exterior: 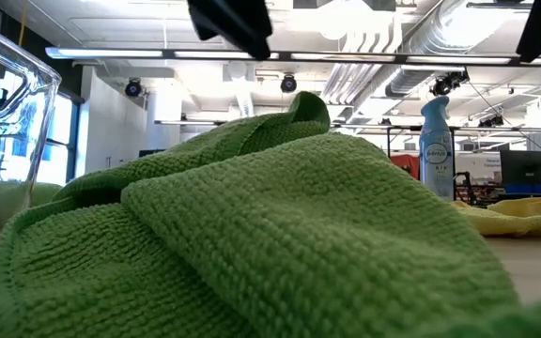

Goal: Sort microfiber towel by color & place in baskets
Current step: Put the bottom center green microfiber towel into the left transparent bin

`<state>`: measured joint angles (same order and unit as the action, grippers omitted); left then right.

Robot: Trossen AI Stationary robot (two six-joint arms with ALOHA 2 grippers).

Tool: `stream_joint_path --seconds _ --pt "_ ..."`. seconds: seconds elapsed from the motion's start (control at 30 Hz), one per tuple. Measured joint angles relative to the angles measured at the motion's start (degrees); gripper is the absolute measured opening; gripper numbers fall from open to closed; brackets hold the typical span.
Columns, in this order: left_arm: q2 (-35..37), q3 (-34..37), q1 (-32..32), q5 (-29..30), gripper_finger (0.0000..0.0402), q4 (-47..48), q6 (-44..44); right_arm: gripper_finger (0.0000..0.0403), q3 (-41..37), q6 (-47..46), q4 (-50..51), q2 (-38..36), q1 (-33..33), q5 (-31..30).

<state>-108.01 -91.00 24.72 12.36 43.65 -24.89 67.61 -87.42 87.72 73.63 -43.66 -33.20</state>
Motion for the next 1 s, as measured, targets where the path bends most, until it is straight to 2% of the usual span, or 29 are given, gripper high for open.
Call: stream_joint_path --seconds 0.5,0.6,0.8,1.0 --pt "-10.73 -0.02 0.17 -1.33 0.0115 -1.93 4.58 0.0144 0.00 0.48 -0.15 0.02 -0.67 0.42" --pt "-11.51 -0.02 0.03 -1.33 0.0102 -1.83 6.69 0.0144 0.00 0.49 -0.15 0.02 -0.67 -0.33" --pt "-8.43 0.00 0.12 -1.37 0.0012 -1.47 7.02 0.0144 0.00 0.51 -0.15 0.02 -0.67 -0.89" --pt "-0.60 -0.02 0.25 1.55 0.0002 -1.25 2.01 0.0144 0.00 0.51 -0.13 0.02 -0.67 -1.64"
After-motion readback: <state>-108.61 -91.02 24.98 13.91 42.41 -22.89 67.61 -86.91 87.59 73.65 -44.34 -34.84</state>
